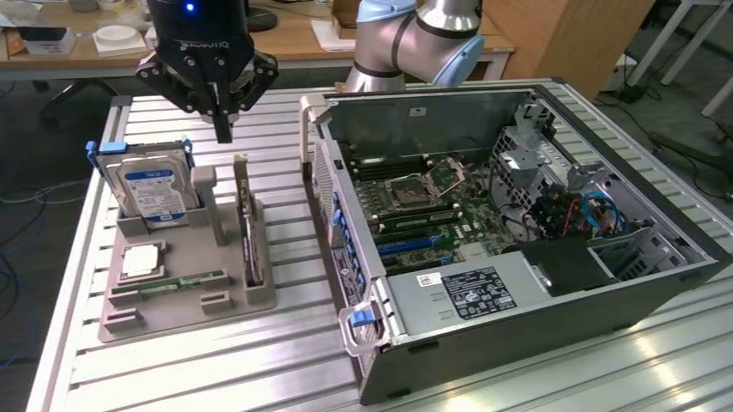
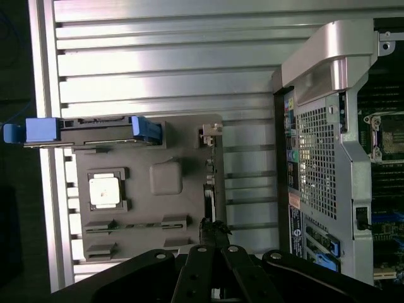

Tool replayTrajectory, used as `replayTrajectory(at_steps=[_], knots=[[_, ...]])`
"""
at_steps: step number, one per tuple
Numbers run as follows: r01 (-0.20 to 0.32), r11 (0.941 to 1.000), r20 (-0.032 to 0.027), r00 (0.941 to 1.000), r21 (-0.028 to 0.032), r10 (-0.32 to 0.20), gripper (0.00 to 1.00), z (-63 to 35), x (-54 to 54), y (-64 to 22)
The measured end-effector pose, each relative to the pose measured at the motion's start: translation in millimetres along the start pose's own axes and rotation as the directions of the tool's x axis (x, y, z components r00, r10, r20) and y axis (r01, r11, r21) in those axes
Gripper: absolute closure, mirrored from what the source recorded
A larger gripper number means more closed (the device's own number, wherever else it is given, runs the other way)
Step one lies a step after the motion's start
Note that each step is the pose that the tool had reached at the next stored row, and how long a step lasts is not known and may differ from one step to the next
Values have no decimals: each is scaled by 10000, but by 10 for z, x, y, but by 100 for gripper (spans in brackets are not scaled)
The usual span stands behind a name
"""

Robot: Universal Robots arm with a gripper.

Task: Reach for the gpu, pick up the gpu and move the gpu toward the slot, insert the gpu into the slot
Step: 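Pick up the gpu and move the gpu toward the slot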

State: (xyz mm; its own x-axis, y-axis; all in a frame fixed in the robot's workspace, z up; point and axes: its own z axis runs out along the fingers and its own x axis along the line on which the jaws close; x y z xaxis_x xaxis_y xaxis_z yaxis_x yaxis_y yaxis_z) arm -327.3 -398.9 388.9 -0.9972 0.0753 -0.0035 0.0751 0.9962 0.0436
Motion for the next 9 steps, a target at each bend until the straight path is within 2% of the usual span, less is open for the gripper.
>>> replayTrajectory(at_steps=[6,9], knots=[[0,10000,0,10000,0,0,89,0,0,0],[1,10000,0,10000,0,-1,71,0,0,0]])
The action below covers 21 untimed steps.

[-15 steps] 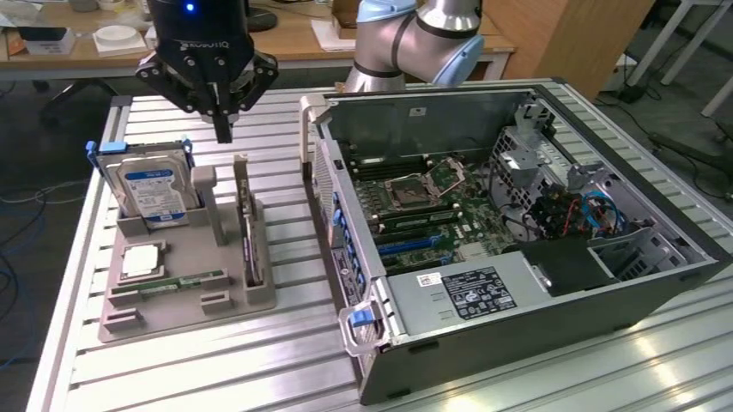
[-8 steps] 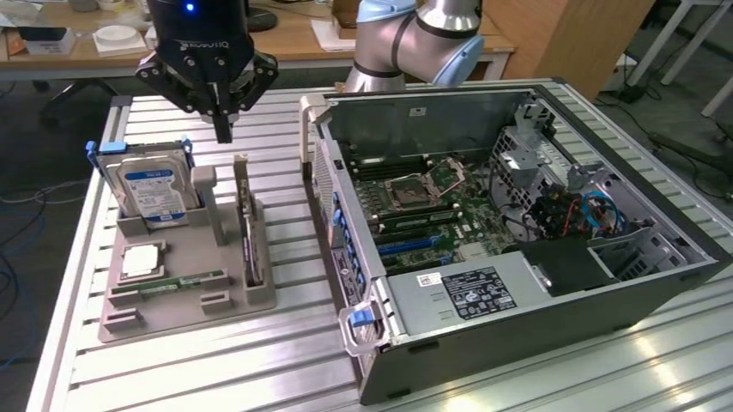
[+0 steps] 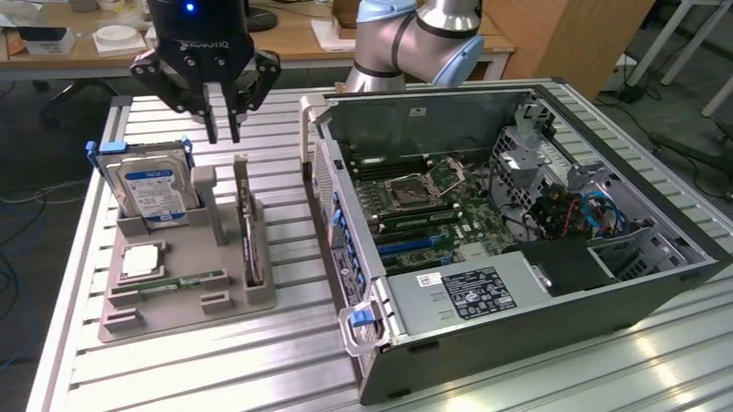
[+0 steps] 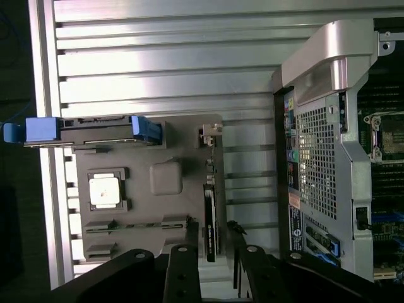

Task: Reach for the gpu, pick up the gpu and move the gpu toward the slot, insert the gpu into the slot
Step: 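Pick up the gpu and move the gpu toward the slot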

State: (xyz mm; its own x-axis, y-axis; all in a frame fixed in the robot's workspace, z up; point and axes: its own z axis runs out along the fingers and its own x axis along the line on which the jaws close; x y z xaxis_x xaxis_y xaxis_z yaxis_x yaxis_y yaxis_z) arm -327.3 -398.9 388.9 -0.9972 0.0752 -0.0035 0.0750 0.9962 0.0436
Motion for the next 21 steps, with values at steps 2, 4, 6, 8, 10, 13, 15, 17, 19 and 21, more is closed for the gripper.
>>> replayTrajectory(at_steps=[2,4,6,8,10,13,15,17,19,21], knots=[[0,10000,-1,10000,1,0,65,0,3,0],[94,10000,-4,10000,0,-94,59,2,10,-1],[426,9991,-32,9991,2,-426,53,8,10,-1],[693,9976,-88,9976,2,-693,53,24,11,-2],[887,9961,-140,9960,0,-886,53,56,10,-10],[1007,9949,-196,9947,-1,-1007,53,107,8,-48],[1026,9947,-201,9945,-1,-1026,53,140,4,-104],[1044,9945,-201,9943,-2,-1044,53,168,1,-148],[1072,9942,-197,9940,-3,-1072,53,196,-1,-168],[1080,9942,-183,9940,-1,-1080,53,223,-1,-172]])
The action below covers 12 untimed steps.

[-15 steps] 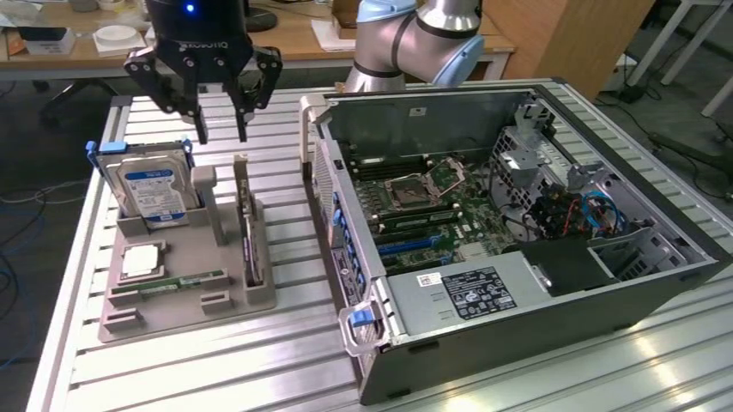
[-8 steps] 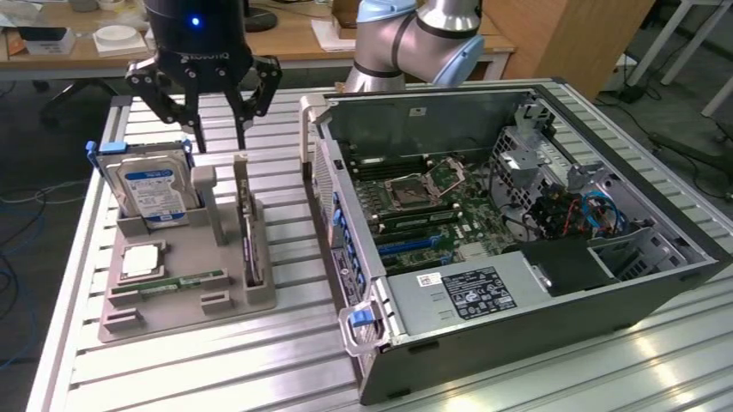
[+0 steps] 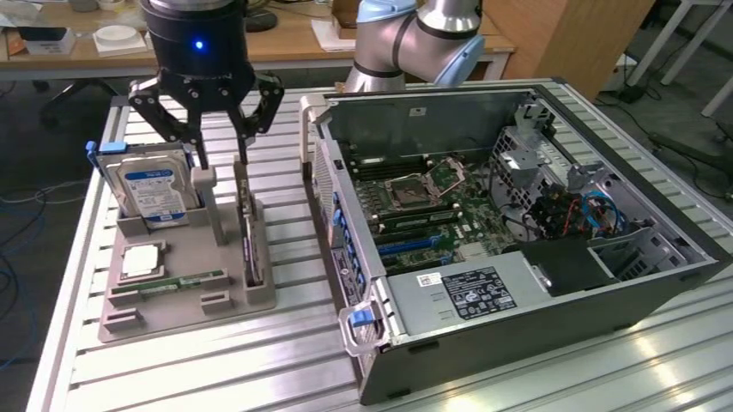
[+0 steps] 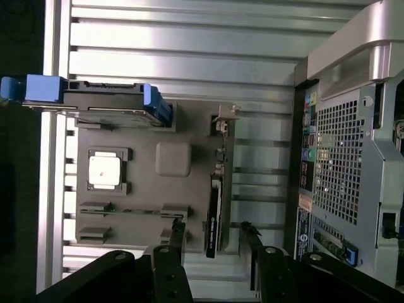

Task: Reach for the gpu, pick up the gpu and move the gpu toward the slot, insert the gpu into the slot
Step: 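Pick up the gpu and move the gpu toward the slot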

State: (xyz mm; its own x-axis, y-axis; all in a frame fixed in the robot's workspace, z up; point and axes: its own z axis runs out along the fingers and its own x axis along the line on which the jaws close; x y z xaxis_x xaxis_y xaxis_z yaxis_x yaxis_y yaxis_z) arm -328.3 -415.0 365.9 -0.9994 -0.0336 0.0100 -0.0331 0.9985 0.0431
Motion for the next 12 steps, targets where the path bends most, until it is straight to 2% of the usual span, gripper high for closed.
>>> replayTrajectory(at_steps=[2,12], knots=[[3,10000,33,10000,0,-3,53,33,-1,-2],[3,10000,56,10000,2,-3,53,216,-2,-9]])
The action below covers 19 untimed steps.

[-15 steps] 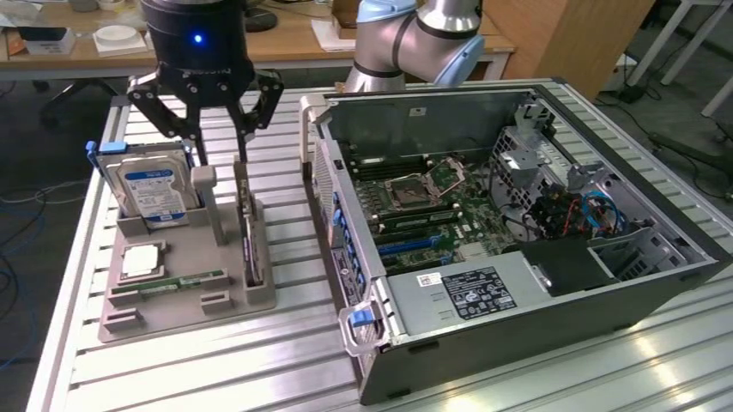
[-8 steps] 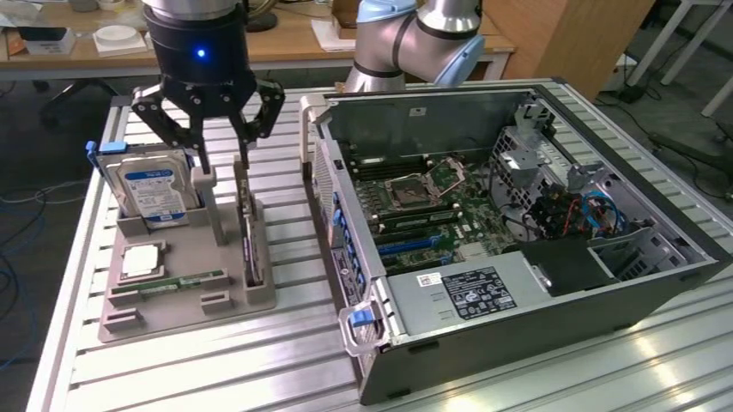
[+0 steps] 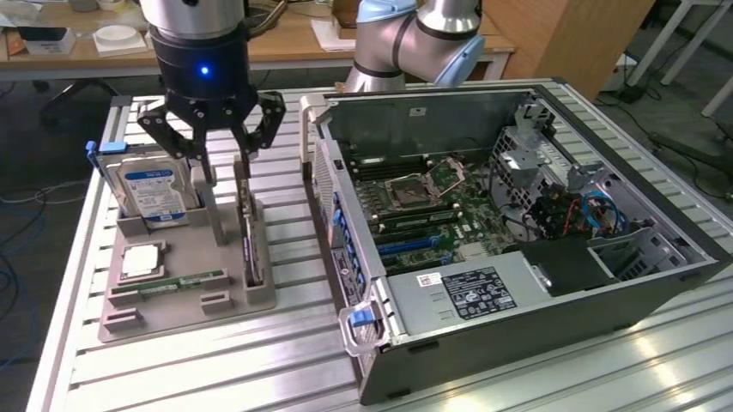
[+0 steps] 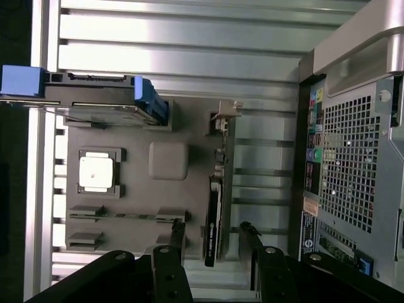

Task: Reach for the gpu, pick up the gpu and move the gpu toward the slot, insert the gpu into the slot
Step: 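Pick up the gpu and move the gpu toward the slot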

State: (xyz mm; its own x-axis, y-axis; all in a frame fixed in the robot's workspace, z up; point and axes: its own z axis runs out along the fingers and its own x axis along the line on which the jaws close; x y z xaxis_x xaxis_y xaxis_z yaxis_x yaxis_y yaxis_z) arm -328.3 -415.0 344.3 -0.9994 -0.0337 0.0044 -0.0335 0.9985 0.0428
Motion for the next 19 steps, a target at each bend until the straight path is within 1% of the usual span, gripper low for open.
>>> replayTrajectory(at_steps=[9,14,15,19], knots=[[-2,10000,3,10000,-1,2,53,162,0,-9],[0,10000,17,10000,1,0,53,243,-4,-54],[-2,10000,18,10000,2,2,53,278,-5,-57],[0,10000,18,10000,2,0,53,352,-11,-62]])
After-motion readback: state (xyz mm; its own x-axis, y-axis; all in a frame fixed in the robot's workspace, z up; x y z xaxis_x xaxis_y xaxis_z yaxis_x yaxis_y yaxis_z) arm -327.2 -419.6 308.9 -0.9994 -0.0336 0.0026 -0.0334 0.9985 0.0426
